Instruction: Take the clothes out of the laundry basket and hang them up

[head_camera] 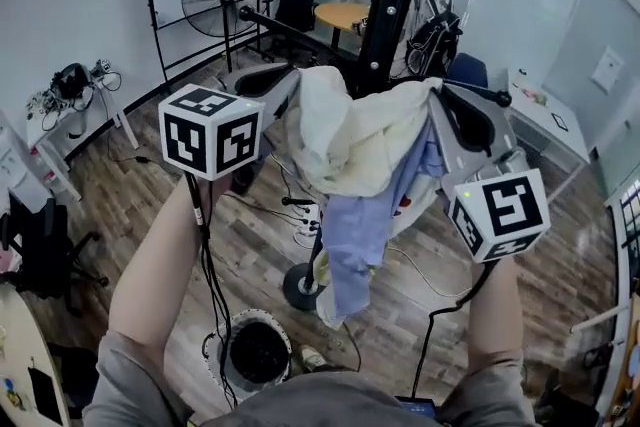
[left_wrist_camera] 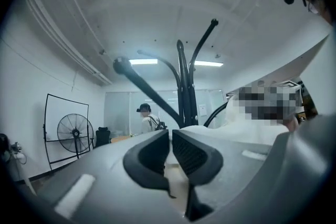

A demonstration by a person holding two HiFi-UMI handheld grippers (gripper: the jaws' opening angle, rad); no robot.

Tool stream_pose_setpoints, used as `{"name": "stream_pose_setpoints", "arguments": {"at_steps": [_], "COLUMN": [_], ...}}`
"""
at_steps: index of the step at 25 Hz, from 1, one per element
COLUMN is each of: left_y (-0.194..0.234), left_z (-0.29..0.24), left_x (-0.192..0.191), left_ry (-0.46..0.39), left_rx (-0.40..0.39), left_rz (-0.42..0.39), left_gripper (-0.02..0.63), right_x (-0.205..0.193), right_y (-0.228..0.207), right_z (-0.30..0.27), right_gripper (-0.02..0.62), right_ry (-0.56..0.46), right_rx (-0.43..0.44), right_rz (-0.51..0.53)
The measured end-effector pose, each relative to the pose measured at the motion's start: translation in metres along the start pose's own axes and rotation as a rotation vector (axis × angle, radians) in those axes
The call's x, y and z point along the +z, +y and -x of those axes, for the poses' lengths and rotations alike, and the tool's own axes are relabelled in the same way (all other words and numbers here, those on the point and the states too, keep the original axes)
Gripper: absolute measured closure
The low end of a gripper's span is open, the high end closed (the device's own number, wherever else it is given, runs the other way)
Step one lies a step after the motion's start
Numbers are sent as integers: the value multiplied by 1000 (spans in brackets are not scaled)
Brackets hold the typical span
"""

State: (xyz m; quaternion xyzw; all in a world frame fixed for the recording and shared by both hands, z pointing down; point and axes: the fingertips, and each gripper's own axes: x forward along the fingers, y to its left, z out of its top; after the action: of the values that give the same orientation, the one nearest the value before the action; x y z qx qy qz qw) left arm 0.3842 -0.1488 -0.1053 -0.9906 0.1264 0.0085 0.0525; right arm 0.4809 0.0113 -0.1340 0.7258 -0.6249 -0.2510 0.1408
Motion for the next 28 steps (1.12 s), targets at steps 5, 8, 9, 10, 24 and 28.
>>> {"name": "stream_pose_setpoints", "arguments": {"at_steps": [5,8,9,10,24,28], "left_y": [-1,-14,-19,-21,-34,-44], "left_z": [-31,-32,-33,-36,-33,-32], "left_x": [-71,-109,-120,-128,-202,-211], "left_ry": [121,161,171,182,293,283], "left_rx": [15,15,8,3,-32,-49], "left_rz": [-9,-44,-34,-21,132,205], "left_gripper": [583,583,583,583,586,588], "right_x": [-71,-114,-128,-139,-177,-179], "right_y": [8,28,35,41,116,120], "right_z": [1,7,8,5,-43,-42], "right_gripper": [543,543,543,543,551,551], "right_ry": [108,159,174,189,240,222], "right_rx": [-3,22,36,53,268,262], "right_rz": [-101,-152,-172,-189,-515,-606]}}
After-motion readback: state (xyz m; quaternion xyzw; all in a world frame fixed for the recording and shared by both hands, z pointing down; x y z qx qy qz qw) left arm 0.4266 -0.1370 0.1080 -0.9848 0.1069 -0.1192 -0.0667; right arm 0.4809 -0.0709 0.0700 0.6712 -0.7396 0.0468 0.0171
